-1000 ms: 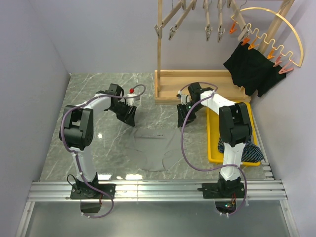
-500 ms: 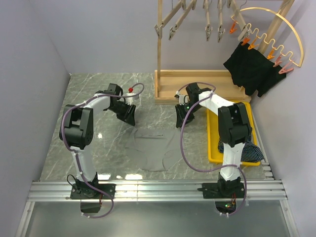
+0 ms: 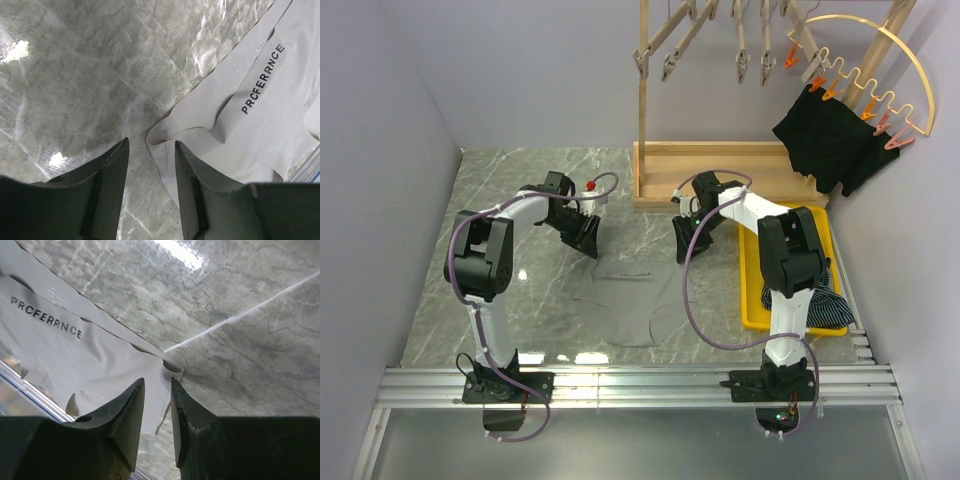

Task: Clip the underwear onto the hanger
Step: Flatten out the underwear at the center of the board.

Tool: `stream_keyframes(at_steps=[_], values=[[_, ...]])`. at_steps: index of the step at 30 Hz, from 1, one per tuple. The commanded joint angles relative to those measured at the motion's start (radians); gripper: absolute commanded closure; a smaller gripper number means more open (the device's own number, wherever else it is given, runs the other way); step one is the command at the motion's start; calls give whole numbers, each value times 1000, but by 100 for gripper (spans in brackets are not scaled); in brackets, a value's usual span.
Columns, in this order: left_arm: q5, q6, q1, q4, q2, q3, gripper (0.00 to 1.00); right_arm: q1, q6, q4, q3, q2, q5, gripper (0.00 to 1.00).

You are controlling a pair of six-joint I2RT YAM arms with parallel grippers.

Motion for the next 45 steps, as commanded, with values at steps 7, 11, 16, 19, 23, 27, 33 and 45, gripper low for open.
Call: stream_keyframes(at_steps=[7,11,16,19,23,27,33,45], values=[[-8,17,-1,-2,2,-13,50,16,5,2,-7,3,76,63],[-2,20,-3,-2,4,-23,50,18,9,6,-22,-11,91,57],[8,14,-4,5,8,-35,53,19,6,3,-26,-9,85,60],[12,11,-6,9,10,-43,56,22,8,-1,-19,-2,60,64],[12,5,-6,19,7,-59,61,21,8,1,-16,10,51,69],[8,-14,-6,36,11,-64,77,22,9,6,-10,23,48,77],[12,-63,16,78,-2,-95,100,-10,15,36,-53,15,34,100],[-8,-90,89,133,-85,-164,100,-56,20,87,-127,-75,43,100]])
